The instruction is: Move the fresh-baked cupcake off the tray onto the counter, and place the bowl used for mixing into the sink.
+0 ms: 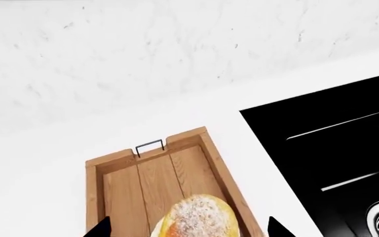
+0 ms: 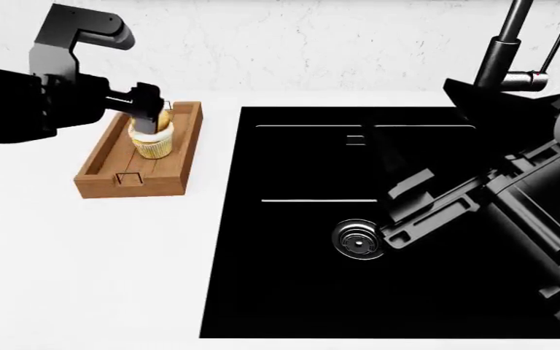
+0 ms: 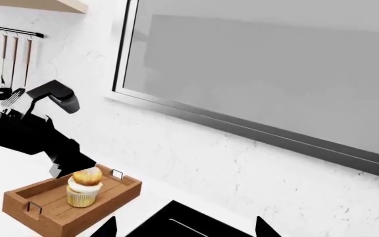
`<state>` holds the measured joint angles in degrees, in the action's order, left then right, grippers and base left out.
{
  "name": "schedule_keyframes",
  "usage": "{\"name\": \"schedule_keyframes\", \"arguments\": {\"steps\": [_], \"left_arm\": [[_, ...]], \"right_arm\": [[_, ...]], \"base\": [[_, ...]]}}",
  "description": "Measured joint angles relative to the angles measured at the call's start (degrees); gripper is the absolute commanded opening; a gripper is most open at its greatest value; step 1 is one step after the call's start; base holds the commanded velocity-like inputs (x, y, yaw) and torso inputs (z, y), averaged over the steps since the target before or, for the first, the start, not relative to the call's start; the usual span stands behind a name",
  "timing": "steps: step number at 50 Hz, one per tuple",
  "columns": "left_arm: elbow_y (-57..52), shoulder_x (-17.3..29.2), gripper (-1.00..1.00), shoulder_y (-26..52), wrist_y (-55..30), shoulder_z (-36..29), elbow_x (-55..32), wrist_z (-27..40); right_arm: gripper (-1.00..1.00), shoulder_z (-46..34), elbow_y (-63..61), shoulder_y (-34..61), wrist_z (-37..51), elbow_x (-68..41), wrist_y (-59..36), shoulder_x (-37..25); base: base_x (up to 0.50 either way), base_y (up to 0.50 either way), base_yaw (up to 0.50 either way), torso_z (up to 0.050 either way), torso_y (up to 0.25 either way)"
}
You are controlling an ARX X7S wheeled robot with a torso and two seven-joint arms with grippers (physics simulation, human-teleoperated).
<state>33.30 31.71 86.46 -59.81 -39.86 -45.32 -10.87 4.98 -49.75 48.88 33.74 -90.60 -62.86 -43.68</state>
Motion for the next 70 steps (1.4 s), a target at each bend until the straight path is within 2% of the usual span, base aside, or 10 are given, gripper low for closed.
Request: {"name": "schedule_keyframes", "arguments": {"steps": [12,27,53,70], "left_arm": [[6.2,-2.5,1.00,0.9,1.9,-2.6,2.4,-2.8],[8.2,-4.0,1.00,1.5,1.1,-4.6,3.1,-4.9],[7.6,-4.4,1.00,2.4,-3.2,-5.9,2.2,-6.4],[10.1,-4.6,1.00,2.9,-3.0,-5.8,2.3,-6.6]], "right_arm": [[1.00,0.3,-0.2,-1.0,-0.2,0.5,0.5,-0.2],[1.00,0.3,-0.1,-1.6,-0.7,1.1,1.0,-0.3],[1.00,0.5,-0.1,-2.7,-1.6,2.2,1.8,-0.6],[1.00,0.3,-0.2,-3.4,-1.8,2.5,2.2,-0.7]], "base": [[0.00,0.00,0.00,0.000,0.000],[0.00,0.00,0.00,0.000,0.000],[0.00,0.00,0.00,0.000,0.000],[0.00,0.00,0.00,0.000,0.000]]}}
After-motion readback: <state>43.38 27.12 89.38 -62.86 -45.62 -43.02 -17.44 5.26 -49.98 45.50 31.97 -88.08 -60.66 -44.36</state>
